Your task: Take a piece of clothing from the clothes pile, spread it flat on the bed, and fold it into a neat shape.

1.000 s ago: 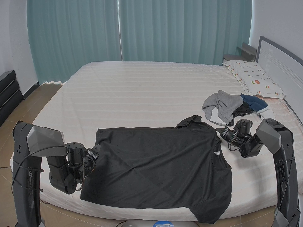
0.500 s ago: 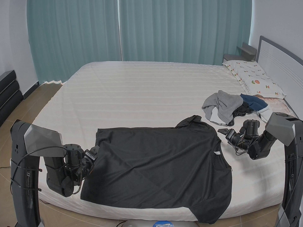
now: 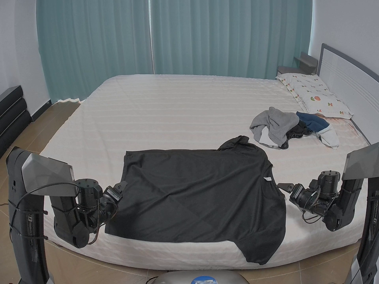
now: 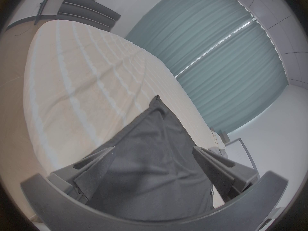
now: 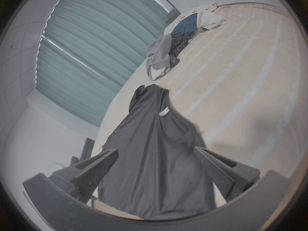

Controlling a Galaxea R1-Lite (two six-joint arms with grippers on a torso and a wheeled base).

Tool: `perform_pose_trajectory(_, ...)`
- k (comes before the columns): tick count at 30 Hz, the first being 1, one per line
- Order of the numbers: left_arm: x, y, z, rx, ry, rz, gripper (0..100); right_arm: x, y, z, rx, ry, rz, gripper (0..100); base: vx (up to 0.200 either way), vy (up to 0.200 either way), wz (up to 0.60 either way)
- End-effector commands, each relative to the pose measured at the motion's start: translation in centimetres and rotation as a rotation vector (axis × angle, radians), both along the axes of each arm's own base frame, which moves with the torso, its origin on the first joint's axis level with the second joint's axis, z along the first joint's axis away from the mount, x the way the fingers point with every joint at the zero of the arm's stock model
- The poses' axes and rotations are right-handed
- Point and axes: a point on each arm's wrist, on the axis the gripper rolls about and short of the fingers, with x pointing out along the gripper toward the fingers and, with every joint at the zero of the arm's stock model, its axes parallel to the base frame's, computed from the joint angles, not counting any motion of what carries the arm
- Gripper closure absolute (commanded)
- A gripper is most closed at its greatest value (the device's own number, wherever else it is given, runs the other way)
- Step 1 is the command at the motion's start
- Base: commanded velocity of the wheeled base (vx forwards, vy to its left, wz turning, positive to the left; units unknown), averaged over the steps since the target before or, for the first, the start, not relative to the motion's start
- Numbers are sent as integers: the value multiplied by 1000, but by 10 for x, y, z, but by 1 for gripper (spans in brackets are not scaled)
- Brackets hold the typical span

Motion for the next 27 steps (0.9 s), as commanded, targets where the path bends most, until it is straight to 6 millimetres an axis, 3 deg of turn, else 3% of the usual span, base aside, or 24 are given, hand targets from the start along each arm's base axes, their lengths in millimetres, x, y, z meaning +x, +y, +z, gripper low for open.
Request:
perform_pose_trajectory(1, -4, -3, 0, 23, 21, -102, 0, -26, 6, -7, 80, 59, 35, 0, 0, 0, 0)
perform_pose_trajectory(8, -23, 16, -8, 147, 118, -144, 0, -28, 2, -23, 95, 91, 30, 0, 0, 0, 0)
perform_pose_trajectory(13, -44, 26, -22, 231, 217, -180, 0, -29, 2, -23, 100, 98, 28, 0, 0, 0, 0)
perform_pose_trajectory(27, -49, 22, -43, 310, 285, -190, 0, -31, 4, -26, 94, 110, 35, 0, 0, 0, 0)
